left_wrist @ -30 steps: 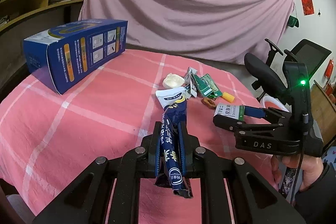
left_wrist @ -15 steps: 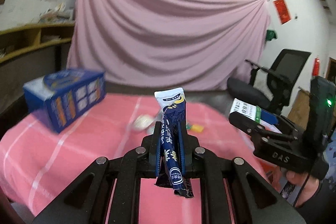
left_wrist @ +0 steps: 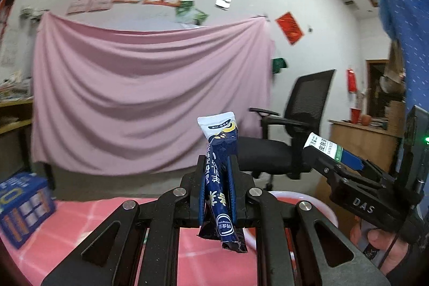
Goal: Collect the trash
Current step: 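Carry the blue packet and white sachet to the bucket and release both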
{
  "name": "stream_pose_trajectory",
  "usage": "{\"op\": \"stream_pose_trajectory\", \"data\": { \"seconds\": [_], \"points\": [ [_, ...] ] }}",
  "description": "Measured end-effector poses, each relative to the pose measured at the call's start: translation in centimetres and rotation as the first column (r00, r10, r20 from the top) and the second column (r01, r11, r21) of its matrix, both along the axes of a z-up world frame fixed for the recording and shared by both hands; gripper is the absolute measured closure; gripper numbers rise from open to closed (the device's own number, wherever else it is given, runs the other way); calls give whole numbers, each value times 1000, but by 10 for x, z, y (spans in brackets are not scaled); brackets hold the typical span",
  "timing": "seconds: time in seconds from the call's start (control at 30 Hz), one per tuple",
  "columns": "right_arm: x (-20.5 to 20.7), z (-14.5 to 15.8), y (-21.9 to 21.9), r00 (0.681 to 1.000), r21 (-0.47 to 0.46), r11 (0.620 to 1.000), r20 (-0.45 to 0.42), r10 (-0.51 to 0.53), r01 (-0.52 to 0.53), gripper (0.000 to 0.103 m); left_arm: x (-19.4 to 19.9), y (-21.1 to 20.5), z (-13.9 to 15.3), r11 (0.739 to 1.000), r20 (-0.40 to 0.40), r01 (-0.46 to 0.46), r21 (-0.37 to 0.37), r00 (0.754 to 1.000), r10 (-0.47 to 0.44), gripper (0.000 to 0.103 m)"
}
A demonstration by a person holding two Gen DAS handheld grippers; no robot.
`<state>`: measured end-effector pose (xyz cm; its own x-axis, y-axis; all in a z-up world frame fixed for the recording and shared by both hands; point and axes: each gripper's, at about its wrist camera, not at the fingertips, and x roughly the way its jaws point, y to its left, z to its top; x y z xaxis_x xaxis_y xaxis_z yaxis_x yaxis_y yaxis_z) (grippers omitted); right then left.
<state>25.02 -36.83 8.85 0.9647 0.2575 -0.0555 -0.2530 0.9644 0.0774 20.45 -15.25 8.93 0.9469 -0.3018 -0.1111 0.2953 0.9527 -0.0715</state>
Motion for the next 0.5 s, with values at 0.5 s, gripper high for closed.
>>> {"op": "stream_pose_trajectory", "data": {
  "seconds": [0.5],
  "points": [
    [35,-36,-85,968,48,983,-186,-166,177,20,82,-94,-32,990,-252,142,-4,958,-138,92]
  ]
}}
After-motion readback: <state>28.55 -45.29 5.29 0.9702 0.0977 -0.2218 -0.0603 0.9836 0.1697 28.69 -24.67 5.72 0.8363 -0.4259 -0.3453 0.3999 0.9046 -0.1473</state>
